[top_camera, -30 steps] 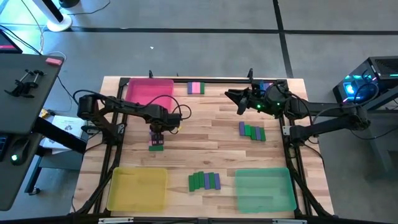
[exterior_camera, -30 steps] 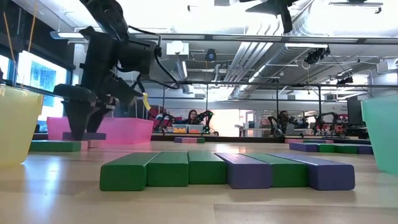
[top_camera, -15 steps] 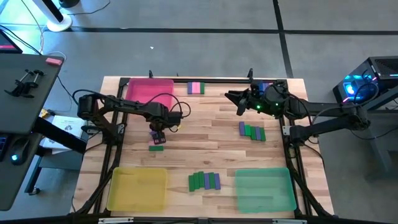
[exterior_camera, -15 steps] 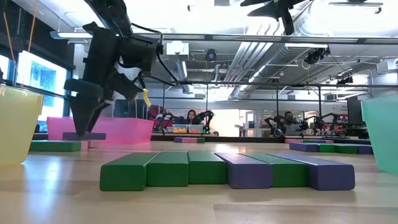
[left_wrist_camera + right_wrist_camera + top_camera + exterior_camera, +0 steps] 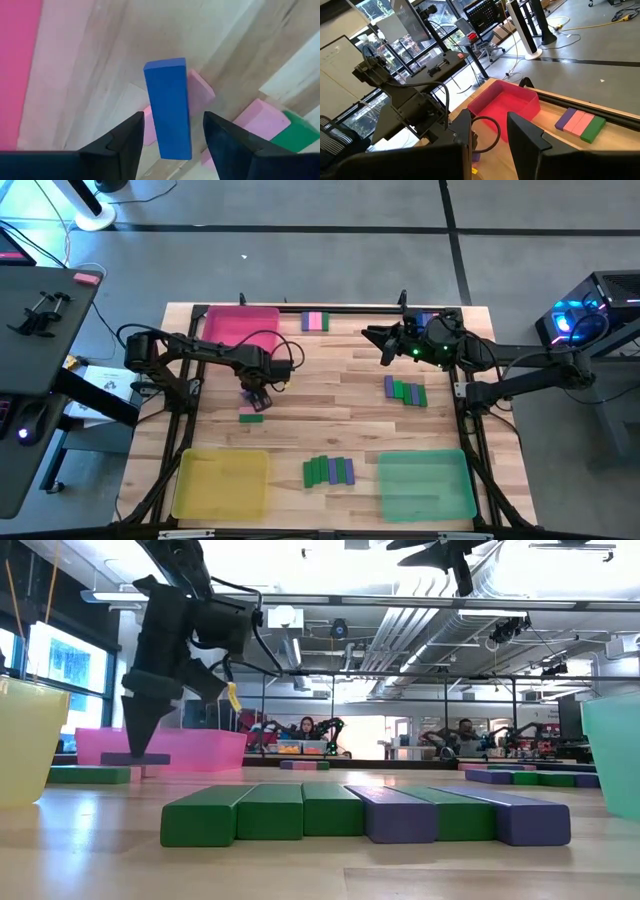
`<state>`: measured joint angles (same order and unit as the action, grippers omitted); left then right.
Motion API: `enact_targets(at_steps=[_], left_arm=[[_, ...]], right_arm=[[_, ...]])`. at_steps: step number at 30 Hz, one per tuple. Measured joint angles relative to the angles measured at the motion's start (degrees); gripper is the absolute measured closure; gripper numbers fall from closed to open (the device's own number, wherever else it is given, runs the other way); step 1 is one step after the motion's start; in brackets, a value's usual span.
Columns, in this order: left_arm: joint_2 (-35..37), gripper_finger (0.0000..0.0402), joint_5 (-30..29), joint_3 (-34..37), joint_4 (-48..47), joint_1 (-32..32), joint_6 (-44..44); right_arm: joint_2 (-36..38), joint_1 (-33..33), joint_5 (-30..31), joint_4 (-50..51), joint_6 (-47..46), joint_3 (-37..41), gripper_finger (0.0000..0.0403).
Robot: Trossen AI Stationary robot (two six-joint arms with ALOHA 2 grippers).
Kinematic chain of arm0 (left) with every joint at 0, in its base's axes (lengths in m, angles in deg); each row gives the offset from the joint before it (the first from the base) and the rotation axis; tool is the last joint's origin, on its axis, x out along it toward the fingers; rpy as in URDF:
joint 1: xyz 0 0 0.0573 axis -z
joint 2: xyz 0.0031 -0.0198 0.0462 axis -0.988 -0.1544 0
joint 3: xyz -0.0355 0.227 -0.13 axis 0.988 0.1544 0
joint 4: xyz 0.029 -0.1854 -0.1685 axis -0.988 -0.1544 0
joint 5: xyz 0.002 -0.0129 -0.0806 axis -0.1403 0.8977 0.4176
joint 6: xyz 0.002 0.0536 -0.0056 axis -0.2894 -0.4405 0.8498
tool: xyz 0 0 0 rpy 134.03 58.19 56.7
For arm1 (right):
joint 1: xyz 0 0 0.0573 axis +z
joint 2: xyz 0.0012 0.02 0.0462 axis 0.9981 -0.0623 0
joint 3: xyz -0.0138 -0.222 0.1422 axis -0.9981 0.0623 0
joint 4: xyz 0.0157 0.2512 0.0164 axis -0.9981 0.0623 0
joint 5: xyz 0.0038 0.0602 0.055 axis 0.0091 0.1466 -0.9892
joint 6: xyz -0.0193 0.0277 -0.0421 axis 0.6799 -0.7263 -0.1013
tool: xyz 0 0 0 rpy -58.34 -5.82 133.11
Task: Sort blocks
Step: Put the violet block into the pink bin
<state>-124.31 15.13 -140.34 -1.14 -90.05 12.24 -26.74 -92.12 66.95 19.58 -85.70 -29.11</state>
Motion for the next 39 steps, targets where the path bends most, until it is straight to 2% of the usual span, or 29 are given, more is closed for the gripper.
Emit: enact_targets(at_steps=[10,20,23,30,39], left_arm=[[0.0,0.0165,1.5,0.0,0.3,-0.1,0.9],[-0.5,0.0162,3.3,0.0,2.2,-1.9,1.3],[-0.5,0.0178,3.3,0.0,2.0,-2.7,1.3],[-0.5,0.0247,3.4,0.0,4.0,-3.5,1.3],[-0.5,0.0259,4.5,0.0,3.6,-3.5,2.3]], right_arm=[[0.0,0.0,0.0,0.0,0.0,0.0,0.0331],[0.0,0.0,0.0,0.0,0.0,0.0,0.0331],[0.0,0.0,0.0,0.4,-0.1,0.0,0.0331],[0.0,0.0,0.0,0.5,-0.1,0.0,0.0331],[0.0,0.0,0.0,0.5,-0.1,0.0,0.0331]])
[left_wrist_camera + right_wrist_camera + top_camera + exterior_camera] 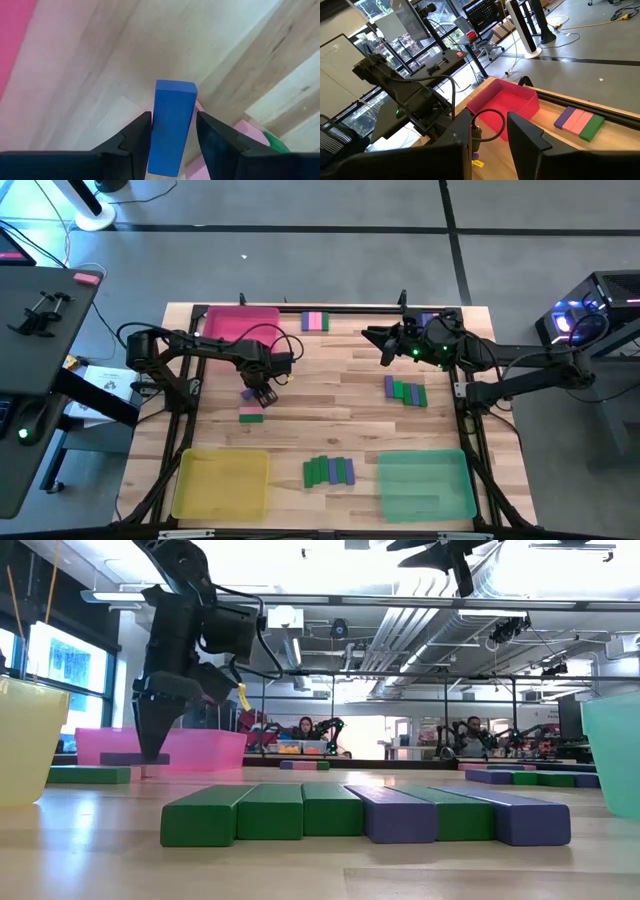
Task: Sort blocks
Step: Put the violet block into the pink bin
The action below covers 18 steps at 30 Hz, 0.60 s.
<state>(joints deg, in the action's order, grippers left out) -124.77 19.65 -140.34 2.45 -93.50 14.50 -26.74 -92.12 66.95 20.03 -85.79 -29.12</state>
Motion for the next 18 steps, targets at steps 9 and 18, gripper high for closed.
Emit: enact_targets(at_steps=[9,18], left_arm=[[0.0,0.0259,0.4,0.6,1.2,0.0,-1.3],[0.2,0.026,2.3,3.2,1.2,-0.1,-1.0]], right_arm=[[0.0,0.0,0.0,0.0,0.4,0.0,0.0331],[0.0,0.0,0.0,0.5,0.6,0.0,0.0331]])
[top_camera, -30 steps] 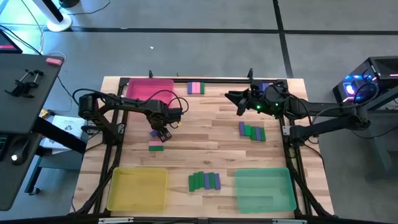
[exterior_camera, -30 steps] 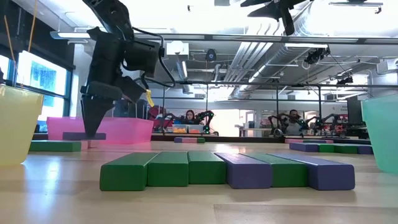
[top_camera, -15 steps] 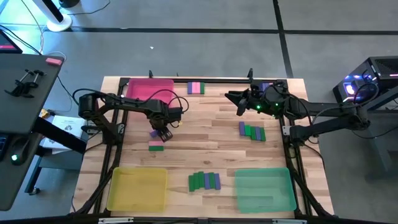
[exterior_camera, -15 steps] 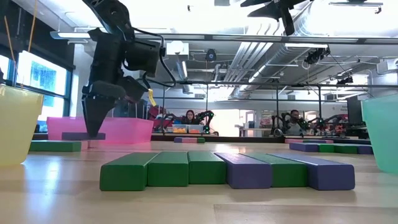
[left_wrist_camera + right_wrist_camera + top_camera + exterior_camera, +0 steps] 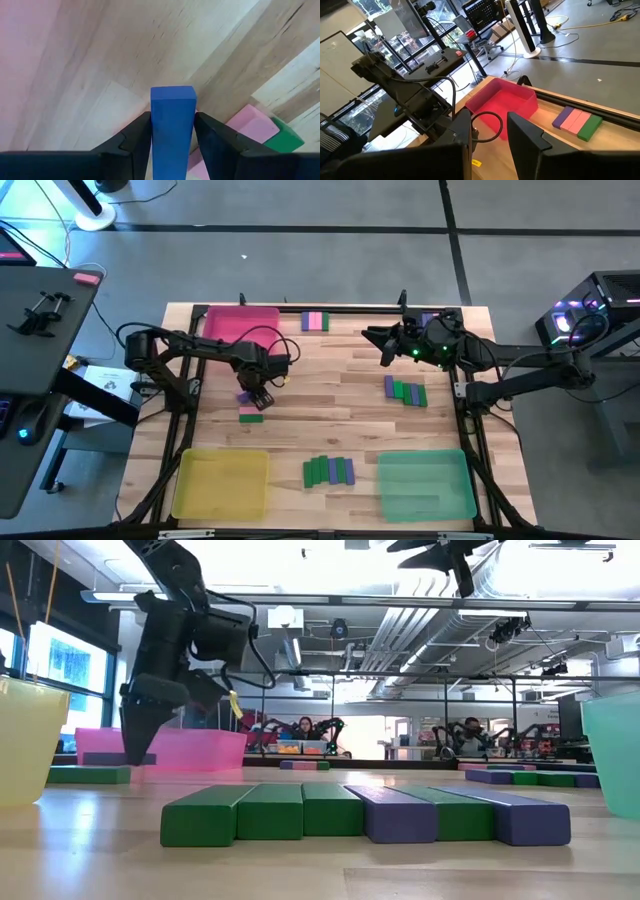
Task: Sort blocks
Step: Put the violet block into the pink bin
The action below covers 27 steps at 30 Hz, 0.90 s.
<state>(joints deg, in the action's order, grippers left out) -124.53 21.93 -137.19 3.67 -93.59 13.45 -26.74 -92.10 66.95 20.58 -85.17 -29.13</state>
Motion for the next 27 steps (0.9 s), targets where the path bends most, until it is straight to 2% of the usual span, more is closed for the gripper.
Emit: enact_targets(at_steps=[4,11,15,17,22,24,27], left_arm=[[-0.2,0.0277,-0.4,-2.1,-1.5,0.0,-0.9],[2.1,0.0342,-0.4,-8.1,-3.2,0.0,-4.6],[5.2,0.0355,-0.5,-10.3,-3.4,0.4,-6.5],[8.2,0.0364,-2.6,-10.5,-1.6,1.2,-6.5],[17.5,0.0398,-18.0,-8.8,7.8,2.3,-5.7],[19.4,0.0399,-18.3,-8.7,8.6,0.5,-6.2],[20.6,0.0395,-15.4,-8.7,8.5,-1.7,-8.8]], right_arm=[[0.0,0.0,0.0,0.2,0.0,0.0,0.0331],[0.0,0.0,0.0,0.5,-0.5,0.0,0.0331],[0.0,0.0,-0.2,0.5,-0.6,0.0,0.0331],[0.0,0.0,-0.6,0.3,-0.7,0.0,0.0331],[0.0,0.0,-1.3,-0.5,-0.7,0.0,0.0331],[0.0,0.0,-1.4,-0.6,-1.1,0.0,0.0331],[0.0,0.0,-1.5,-0.6,-1.7,0.0,0.0331]])
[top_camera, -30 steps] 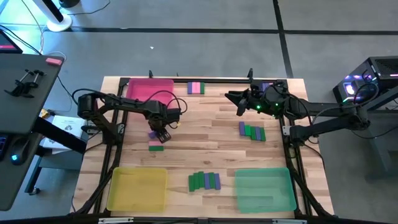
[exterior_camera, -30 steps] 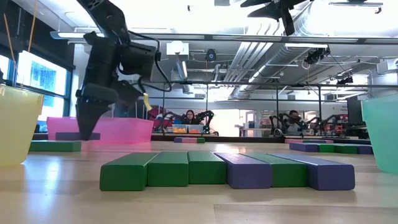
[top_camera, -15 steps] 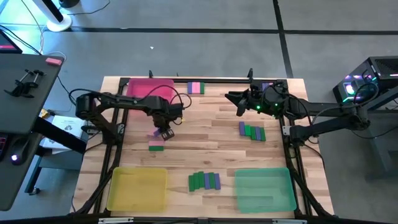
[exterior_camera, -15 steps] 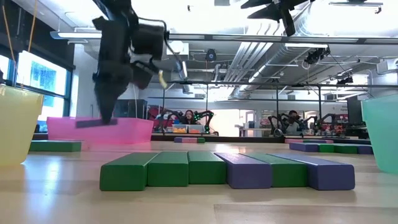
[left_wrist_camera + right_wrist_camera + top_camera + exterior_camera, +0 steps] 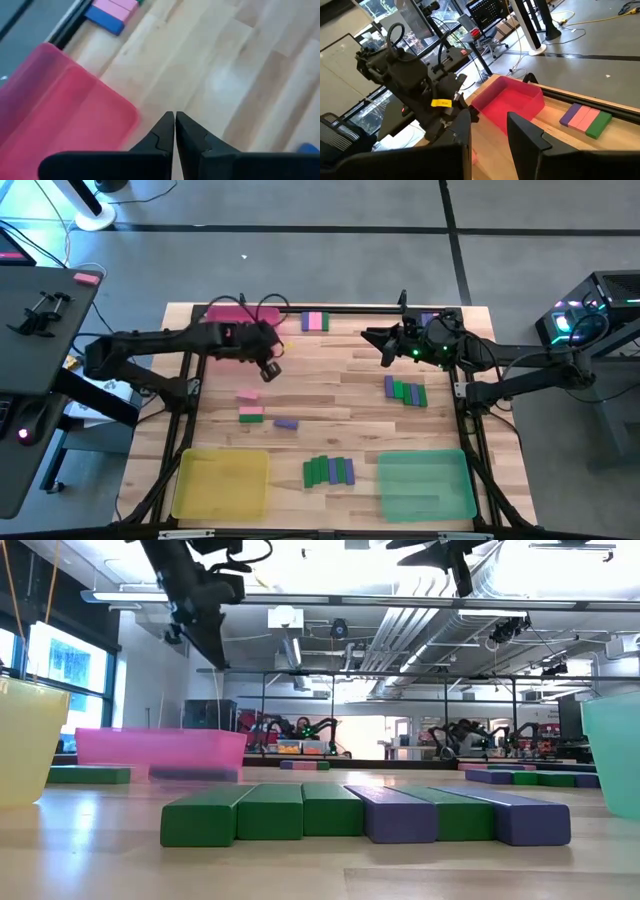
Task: Sort blocks
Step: Put the violet block into the pink bin
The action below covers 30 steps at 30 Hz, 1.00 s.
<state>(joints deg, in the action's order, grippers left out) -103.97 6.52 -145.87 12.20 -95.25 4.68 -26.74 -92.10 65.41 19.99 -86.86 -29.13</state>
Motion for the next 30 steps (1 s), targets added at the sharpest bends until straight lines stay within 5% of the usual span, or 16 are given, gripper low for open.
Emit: enact_targets(at_steps=[8,14,23,30], left_arm=[[-3.0,0.0392,14.9,0.0,0.4,3.1,-6.0],[-10.3,0.0311,19.5,-0.5,0.1,14.9,-12.9],[-19.6,0.0153,17.3,-9.4,1.6,27.6,-13.3],[-27.5,0.0103,14.5,-10.5,0.2,29.7,-4.1]], right_arm=[[0.0,0.0,-0.2,0.0,0.0,0.0,0.0331],[0.0,0.0,-0.3,0.0,0.1,0.0,0.0331],[0.0,0.0,-1.5,3.0,1.7,0.0,0.0331],[0.0,0.0,-3.1,3.8,2.6,0.0,0.0331]])
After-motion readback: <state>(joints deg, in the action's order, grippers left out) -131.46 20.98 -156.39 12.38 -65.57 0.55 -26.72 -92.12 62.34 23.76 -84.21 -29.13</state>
